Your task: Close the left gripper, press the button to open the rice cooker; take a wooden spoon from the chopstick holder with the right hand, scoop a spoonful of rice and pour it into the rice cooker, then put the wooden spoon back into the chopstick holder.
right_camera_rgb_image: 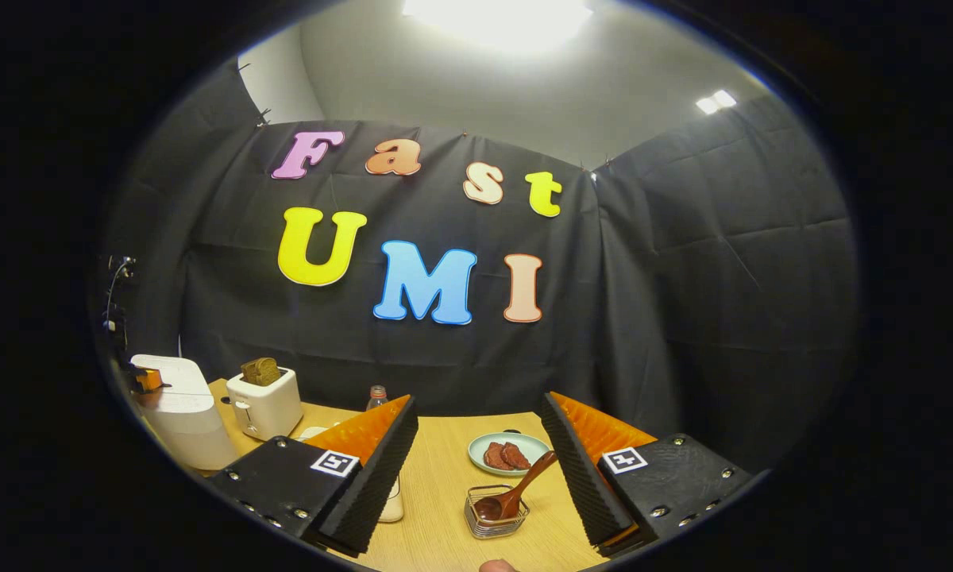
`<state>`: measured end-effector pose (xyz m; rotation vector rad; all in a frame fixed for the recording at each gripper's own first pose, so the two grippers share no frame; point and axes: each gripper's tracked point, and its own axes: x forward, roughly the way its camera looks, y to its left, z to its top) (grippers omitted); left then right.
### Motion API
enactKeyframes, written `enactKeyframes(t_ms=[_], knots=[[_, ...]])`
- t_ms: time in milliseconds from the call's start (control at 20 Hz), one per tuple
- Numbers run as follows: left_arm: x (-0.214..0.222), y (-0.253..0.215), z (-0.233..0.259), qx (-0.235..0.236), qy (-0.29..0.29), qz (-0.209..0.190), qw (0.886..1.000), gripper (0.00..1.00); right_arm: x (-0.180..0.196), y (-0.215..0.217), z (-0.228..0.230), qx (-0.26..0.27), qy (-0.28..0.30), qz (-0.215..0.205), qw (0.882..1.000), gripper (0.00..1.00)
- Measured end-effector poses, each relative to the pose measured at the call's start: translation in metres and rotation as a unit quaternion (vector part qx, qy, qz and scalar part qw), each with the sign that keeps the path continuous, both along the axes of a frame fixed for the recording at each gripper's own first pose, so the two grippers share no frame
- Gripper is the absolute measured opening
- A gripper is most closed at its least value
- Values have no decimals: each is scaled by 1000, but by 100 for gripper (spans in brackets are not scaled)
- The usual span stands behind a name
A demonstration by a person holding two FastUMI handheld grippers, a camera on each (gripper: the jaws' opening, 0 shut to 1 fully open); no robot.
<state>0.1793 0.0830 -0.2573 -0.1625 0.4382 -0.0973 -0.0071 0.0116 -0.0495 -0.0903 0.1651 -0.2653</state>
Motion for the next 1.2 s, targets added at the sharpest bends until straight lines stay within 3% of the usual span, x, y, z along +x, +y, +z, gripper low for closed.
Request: enactKeyframes(t_ms=[450, 900, 1200], knots=[[-2, 0, -1, 29, 10, 10, 999, 11, -3, -13, 9, -2, -12, 9, 1000, 95], [10, 31, 114, 76, -99, 84, 989, 8, 9, -48, 7, 15, -9, 34, 999, 95], [-28, 14, 198, 67, -166, 102, 979, 9, 22, -71, -1, 34, -6, 55, 998, 95]])
